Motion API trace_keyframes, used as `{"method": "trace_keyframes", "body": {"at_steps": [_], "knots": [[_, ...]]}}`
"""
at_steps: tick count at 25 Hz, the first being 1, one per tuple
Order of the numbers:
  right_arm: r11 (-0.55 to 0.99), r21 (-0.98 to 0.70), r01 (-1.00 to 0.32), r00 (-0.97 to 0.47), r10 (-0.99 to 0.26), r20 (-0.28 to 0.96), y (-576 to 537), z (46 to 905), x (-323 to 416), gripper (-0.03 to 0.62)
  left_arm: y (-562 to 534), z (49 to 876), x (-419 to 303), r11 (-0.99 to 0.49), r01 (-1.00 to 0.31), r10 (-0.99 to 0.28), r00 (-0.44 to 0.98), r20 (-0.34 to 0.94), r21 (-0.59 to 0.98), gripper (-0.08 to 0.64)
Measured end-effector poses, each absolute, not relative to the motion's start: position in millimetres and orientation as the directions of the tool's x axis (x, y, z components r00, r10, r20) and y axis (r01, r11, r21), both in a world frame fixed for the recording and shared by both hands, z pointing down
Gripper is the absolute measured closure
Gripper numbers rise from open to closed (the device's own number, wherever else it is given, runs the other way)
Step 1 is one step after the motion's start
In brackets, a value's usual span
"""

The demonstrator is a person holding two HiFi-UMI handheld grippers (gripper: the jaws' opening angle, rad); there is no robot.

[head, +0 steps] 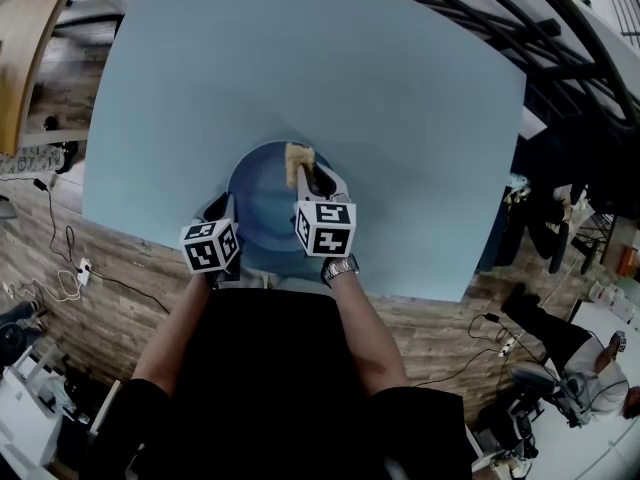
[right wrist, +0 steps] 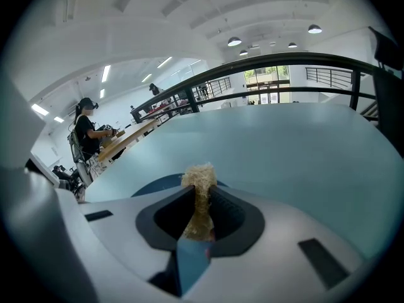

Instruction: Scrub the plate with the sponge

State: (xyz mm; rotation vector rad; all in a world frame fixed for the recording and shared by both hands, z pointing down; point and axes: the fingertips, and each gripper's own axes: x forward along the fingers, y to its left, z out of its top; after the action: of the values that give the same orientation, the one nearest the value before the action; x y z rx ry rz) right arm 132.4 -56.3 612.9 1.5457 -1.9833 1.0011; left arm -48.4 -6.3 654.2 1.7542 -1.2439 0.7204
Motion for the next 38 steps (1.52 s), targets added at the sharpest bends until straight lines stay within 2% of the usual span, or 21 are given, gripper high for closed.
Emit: {"method": "trace_keyframes", "body": {"at_steps": [16,38], "knots": [[0.069,-0.276,-0.959,-0.253,-0.650,0.716,-43.8,606.8,150.2,0.523,-7.0,654.3,-46.6,-0.149,-0.940,-0.456,0.340,0.822,0.306,0.554],[0.288,-0.349,-0.892,-0.452,-0.596,0.663,-48.8,606.8,39.8,0.523,-6.6,655.1,-48.1,-0.158,-0.941,-0.456,0.338,0.823,0.298,0.554]]}}
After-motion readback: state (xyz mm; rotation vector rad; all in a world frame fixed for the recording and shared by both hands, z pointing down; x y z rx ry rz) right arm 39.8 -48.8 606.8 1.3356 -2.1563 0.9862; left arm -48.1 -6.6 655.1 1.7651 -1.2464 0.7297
